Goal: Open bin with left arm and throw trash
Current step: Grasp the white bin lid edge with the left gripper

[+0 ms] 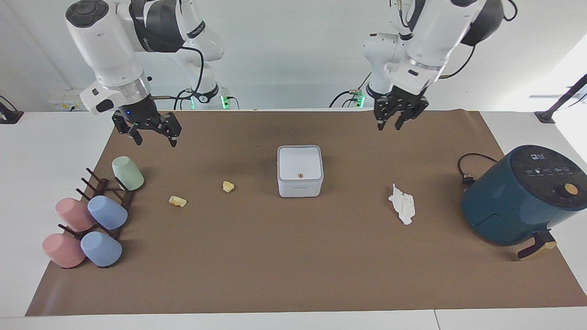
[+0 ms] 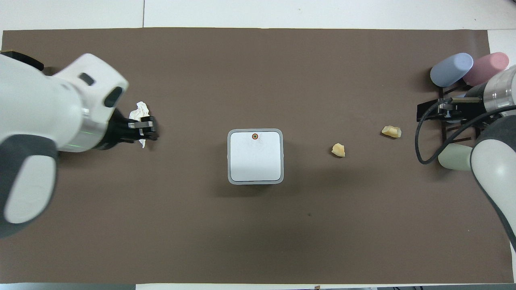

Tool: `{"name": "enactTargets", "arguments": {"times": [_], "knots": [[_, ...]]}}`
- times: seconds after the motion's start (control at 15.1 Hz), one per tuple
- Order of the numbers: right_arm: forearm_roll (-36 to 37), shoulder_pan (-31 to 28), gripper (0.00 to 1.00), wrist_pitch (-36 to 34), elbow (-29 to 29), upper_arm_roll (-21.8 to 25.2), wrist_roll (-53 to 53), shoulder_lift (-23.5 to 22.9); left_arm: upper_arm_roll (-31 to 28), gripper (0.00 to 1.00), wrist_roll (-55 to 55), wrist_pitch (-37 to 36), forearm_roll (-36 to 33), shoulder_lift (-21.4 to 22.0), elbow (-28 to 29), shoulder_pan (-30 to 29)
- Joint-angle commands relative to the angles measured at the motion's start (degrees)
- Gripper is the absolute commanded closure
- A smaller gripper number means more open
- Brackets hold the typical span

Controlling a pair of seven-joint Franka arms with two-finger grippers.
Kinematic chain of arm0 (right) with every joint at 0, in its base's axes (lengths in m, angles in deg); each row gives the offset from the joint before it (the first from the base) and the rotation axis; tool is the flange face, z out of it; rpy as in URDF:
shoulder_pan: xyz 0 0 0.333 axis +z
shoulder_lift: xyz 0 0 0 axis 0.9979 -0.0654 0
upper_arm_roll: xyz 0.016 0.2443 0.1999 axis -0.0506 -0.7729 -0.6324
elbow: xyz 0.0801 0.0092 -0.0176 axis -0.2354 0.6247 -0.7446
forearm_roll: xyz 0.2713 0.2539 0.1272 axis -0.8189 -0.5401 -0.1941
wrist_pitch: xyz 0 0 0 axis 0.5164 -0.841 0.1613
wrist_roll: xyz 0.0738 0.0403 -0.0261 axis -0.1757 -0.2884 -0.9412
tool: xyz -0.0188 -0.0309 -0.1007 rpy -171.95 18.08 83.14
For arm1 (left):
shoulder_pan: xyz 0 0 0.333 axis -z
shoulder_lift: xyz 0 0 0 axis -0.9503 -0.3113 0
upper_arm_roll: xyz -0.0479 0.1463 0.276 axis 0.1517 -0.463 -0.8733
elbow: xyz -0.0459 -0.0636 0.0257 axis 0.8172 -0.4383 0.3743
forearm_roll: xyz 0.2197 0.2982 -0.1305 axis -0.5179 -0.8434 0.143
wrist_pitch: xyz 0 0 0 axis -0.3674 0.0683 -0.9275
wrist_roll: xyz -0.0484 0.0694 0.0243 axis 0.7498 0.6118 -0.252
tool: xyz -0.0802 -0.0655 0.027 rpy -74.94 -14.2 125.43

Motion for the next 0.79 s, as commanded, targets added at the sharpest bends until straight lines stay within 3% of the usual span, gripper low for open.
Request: {"name": "enactTargets", "arguments": {"times": [0.0,0.26,0.73], "knots": [[-0.02,-1.60,0.00,3.62,4.25,-0.43,-1.15,0.33,-0.91,1.00,9.18,6.27,0.70,-6.22,-1.74,7.39],[-0.02,-3.18,0.00,9.32,6.80,-0.43,-3.34,-2.75,-0.73,1.00,14.73,14.63,1.23,-14.14,-2.28,12.58],[-0.02,-3.10,0.00,30.49,18.49,-0.34,-4.85,-6.08,-0.73,1.00,16.84,22.89,2.02,-15.38,2.30,13.82]]}}
